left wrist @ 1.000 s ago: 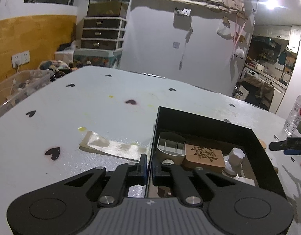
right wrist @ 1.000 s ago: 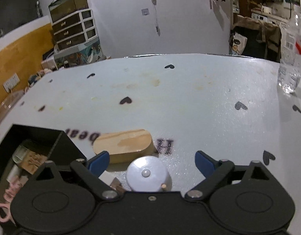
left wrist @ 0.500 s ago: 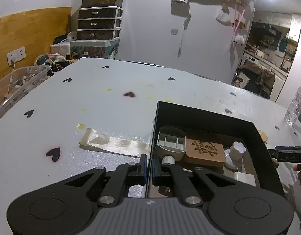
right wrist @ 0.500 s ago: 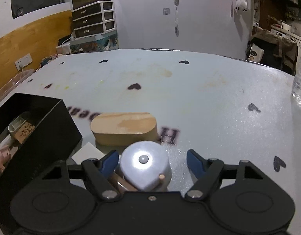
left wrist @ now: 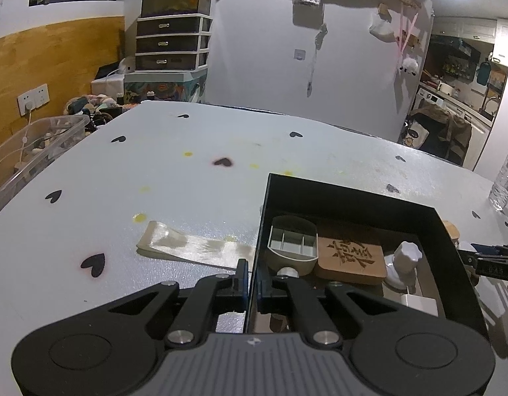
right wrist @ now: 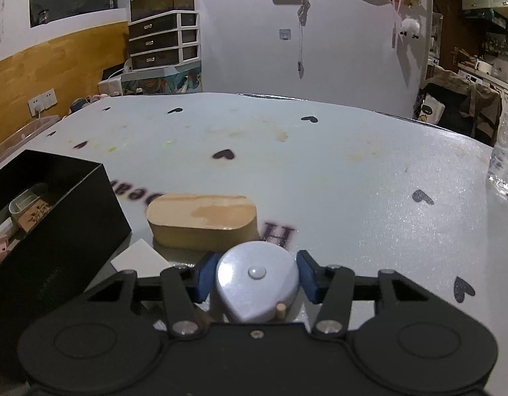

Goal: Organize rigid objects
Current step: 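Carry the tape measure into the black box and open the right gripper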

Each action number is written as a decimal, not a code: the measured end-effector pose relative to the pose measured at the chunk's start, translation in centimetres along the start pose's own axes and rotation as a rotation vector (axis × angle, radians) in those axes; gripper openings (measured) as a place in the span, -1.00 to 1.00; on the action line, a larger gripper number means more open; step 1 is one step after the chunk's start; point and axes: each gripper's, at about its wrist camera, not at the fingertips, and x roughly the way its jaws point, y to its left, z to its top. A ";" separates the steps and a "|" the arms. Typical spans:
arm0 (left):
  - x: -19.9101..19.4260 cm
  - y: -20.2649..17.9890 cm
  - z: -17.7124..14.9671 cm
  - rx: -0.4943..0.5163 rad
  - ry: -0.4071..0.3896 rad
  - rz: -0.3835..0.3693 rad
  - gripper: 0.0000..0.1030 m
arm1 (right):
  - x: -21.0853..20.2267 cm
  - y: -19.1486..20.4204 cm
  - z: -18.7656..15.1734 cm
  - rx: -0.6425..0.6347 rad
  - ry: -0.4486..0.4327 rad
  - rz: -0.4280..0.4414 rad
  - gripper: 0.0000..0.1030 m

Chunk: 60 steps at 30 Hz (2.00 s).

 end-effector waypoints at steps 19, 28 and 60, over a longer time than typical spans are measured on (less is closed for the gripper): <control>0.0 -0.5 -0.1 0.016 -0.009 0.025 -0.91 | -3.1 0.4 1.4 0.037 -0.091 0.026 0.03; -0.1 -0.6 -0.3 0.031 -0.016 0.021 -0.91 | -7.9 5.1 4.1 -0.071 -0.200 0.181 0.03; 0.1 -0.6 -0.7 0.044 -0.032 0.010 -0.91 | -2.2 16.4 4.5 -0.095 0.132 0.418 0.19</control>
